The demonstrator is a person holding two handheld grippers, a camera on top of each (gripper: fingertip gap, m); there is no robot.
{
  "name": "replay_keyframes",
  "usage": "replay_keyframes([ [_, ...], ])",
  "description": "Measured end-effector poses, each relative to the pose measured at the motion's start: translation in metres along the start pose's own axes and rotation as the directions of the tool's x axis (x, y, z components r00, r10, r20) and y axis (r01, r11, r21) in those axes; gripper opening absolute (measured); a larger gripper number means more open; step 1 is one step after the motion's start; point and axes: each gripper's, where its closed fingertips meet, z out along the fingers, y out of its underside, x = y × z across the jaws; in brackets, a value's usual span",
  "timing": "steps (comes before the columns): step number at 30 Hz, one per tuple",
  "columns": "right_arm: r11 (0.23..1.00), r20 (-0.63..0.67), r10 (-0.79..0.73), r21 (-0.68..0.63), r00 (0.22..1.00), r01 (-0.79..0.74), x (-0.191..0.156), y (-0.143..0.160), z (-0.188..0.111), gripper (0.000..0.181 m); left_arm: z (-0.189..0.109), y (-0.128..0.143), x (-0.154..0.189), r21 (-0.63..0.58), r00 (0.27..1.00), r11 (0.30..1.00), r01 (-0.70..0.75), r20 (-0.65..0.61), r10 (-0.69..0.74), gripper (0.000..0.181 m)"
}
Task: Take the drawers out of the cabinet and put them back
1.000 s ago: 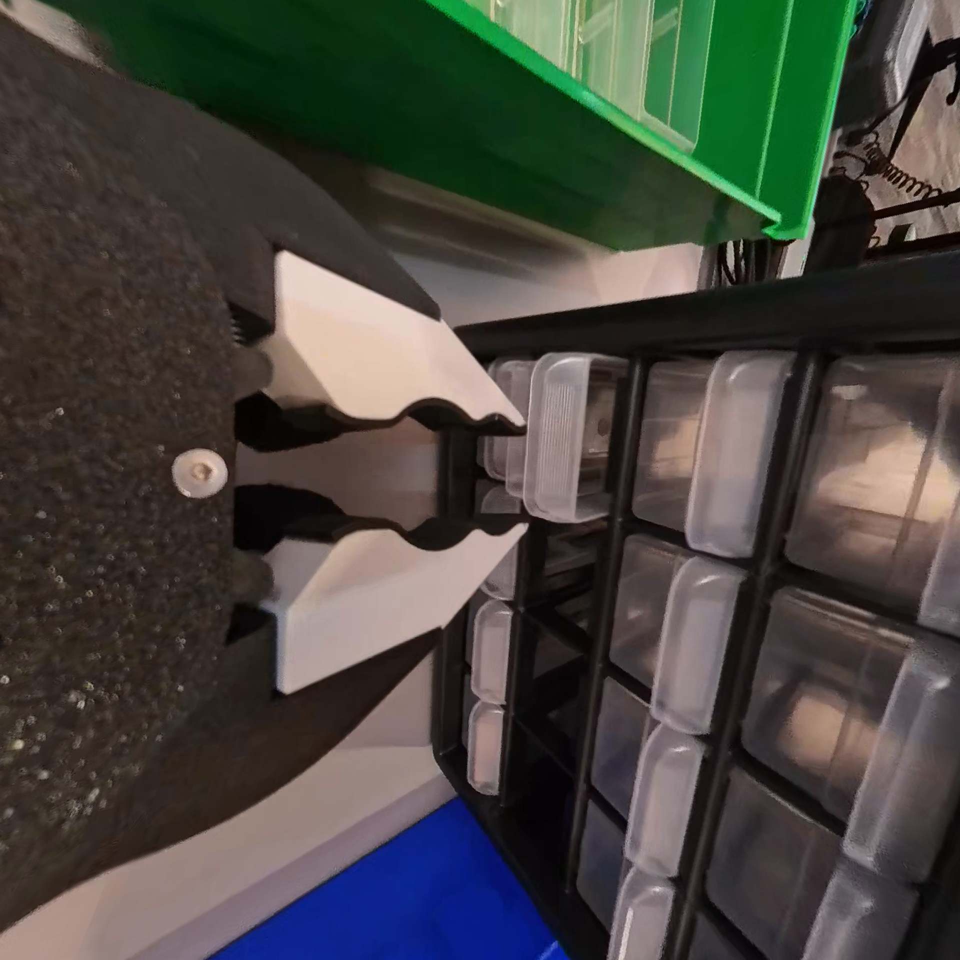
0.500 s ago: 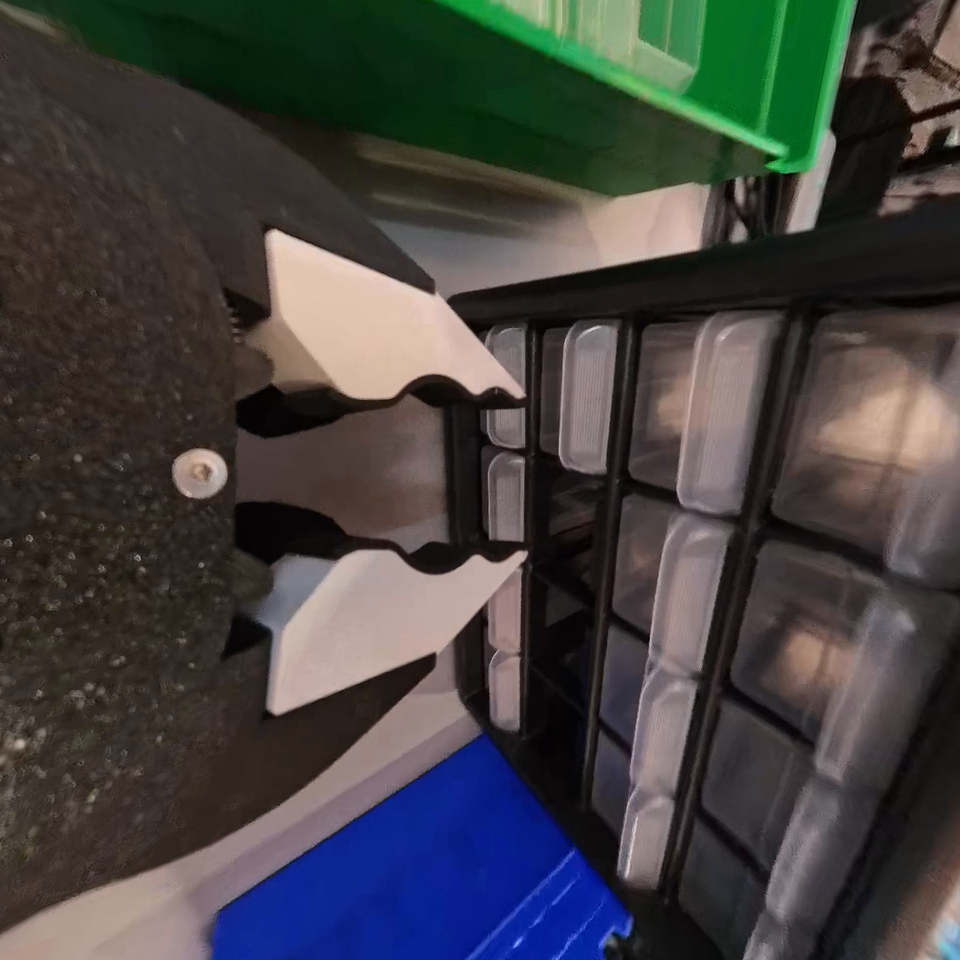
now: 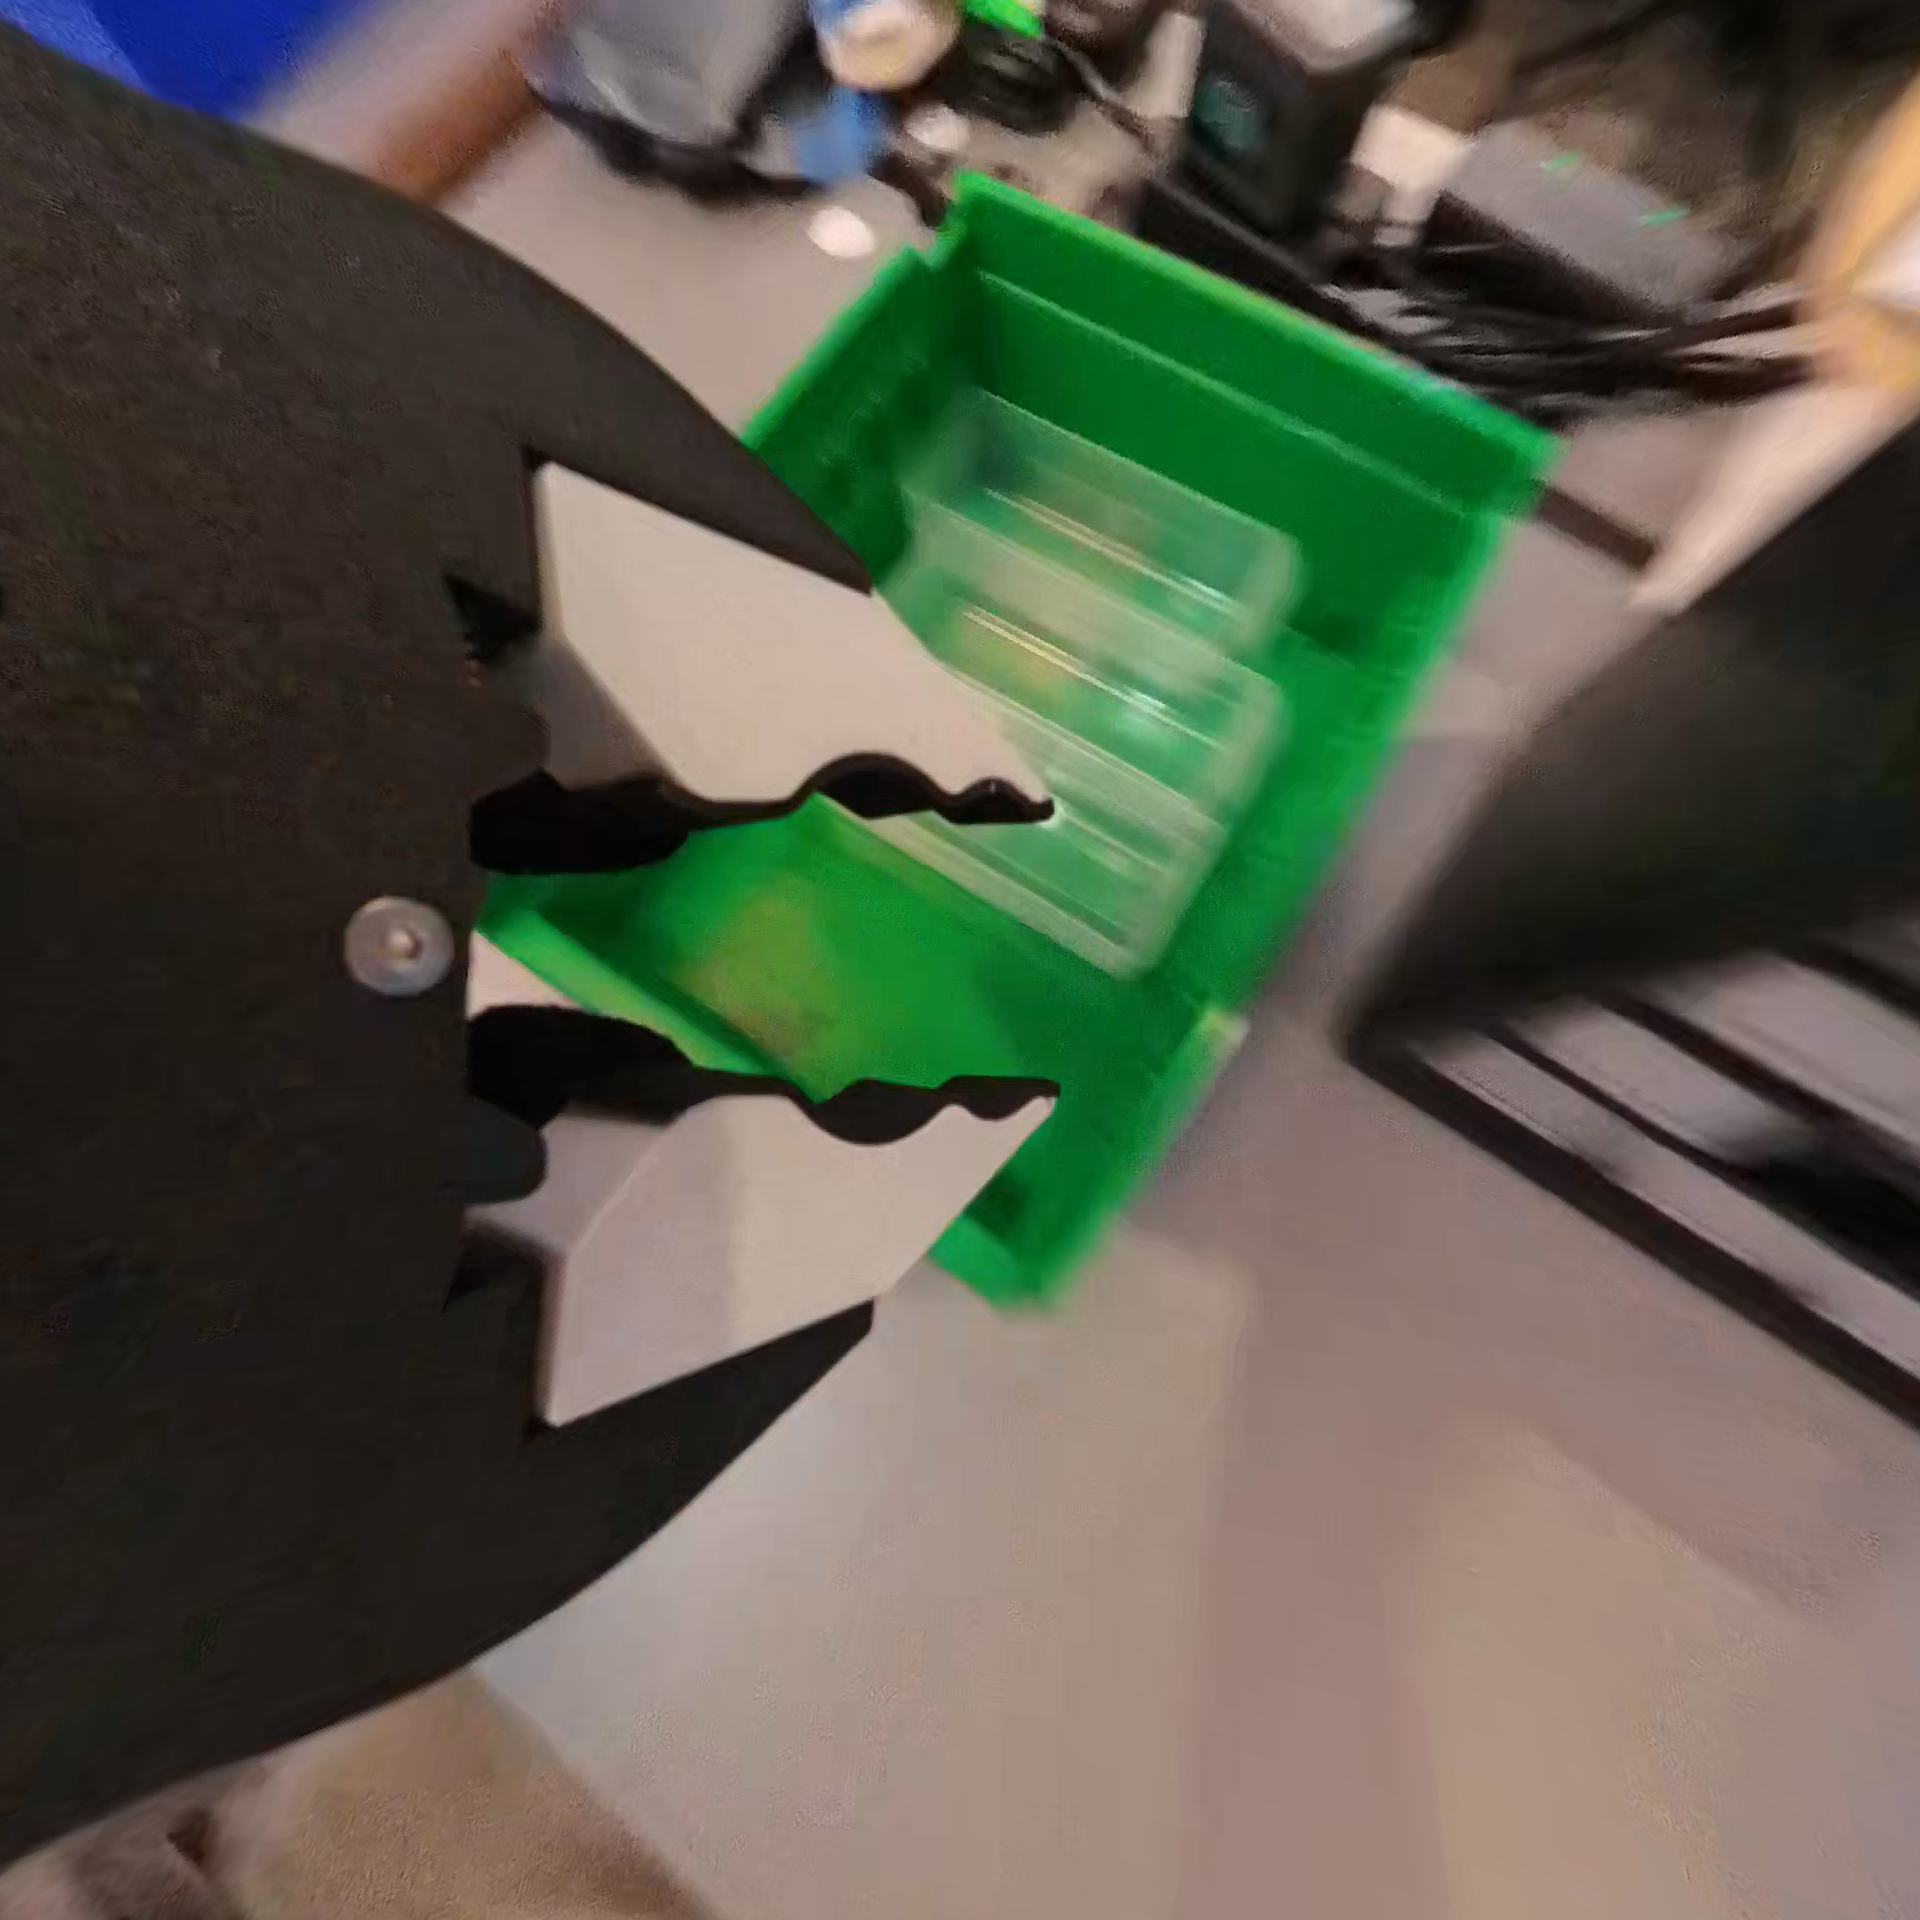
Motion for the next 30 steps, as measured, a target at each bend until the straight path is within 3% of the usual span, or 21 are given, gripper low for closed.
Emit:
replay_keyframes([
  [2, 1.0, -0.007, -0.004, -0.012, 1.0, 0.004, 0.0, 0.0, 0.0, 0.0, 0.031, 0.047, -0.025, -0.23, 1.0, 0.973, -0.023, 0.008, 0.025, 0.047],
  [4, 1.0, -0.008, -0.004, -0.023, 1.0, 0.004, 0.0, 0.0, 0.0, 0.0, 0.051, 0.093, -0.047, -0.459, 0.999, 0.888, -0.012, 0.032, 0.031, 0.052],
  [5, 1.0, -0.006, -0.002, -0.026, 1.0, 0.002, 0.0, 0.0, 0.0, 0.0, 0.058, 0.105, -0.052, -0.514, 0.998, 0.857, -0.032, 0.023, 0.051, 0.056],
  [11, 1.0, -0.007, 0.005, -0.027, 1.0, -0.005, 0.0, 0.0, 0.0, 0.0, 0.097, 0.125, -0.052, -0.554, 0.988, 0.817, -0.157, -0.086, 0.132, 0.043],
  [12, 1.0, -0.007, 0.008, -0.026, 1.0, -0.008, 0.0, 0.0, 0.0, 0.0, 0.102, 0.129, -0.052, -0.558, 0.987, 0.815, -0.158, -0.092, 0.128, 0.037],
  [14, 1.0, -0.005, 0.009, -0.021, 1.0, -0.009, 0.0, 0.0, 0.0, 0.0, 0.105, 0.136, -0.049, -0.565, 0.987, 0.809, -0.162, -0.1, 0.127, 0.005],
  [15, 1.0, -0.003, 0.009, -0.019, 1.0, -0.009, 0.0, 0.0, 0.0, 0.0, 0.104, 0.138, -0.05, -0.566, 0.987, 0.809, -0.161, -0.092, 0.132, 0.004],
  [20, 1.0, 0.008, 0.02, -0.007, 1.0, -0.02, 0.0, 0.0, 0.0, 0.0, 0.073, 0.121, -0.023, -0.478, 0.994, 0.875, -0.078, -0.107, 0.03, 0.001],
  [24, 1.0, 0.01, 0.02, -0.004, 1.0, -0.02, 0.0, 0.0, 0.0, 0.0, 0.01, 0.098, -0.001, -0.398, 0.998, 0.915, -0.061, -0.022, 0.057, 0.0],
  [27, 1.0, 0.006, 0.022, -0.004, 1.0, -0.022, 0.0, 0.0, 0.0, 0.0, -0.034, 0.062, 0.048, -0.246, 0.995, 0.965, -0.095, -0.047, 0.086, 0.0],
  [30, 1.0, 0.0, 0.021, -0.003, 1.0, -0.021, 0.0, 0.0, 0.0, 0.0, -0.048, 0.021, 0.127, -0.09, 0.973, 0.979, -0.184, -0.159, 0.168, 0.0],
])
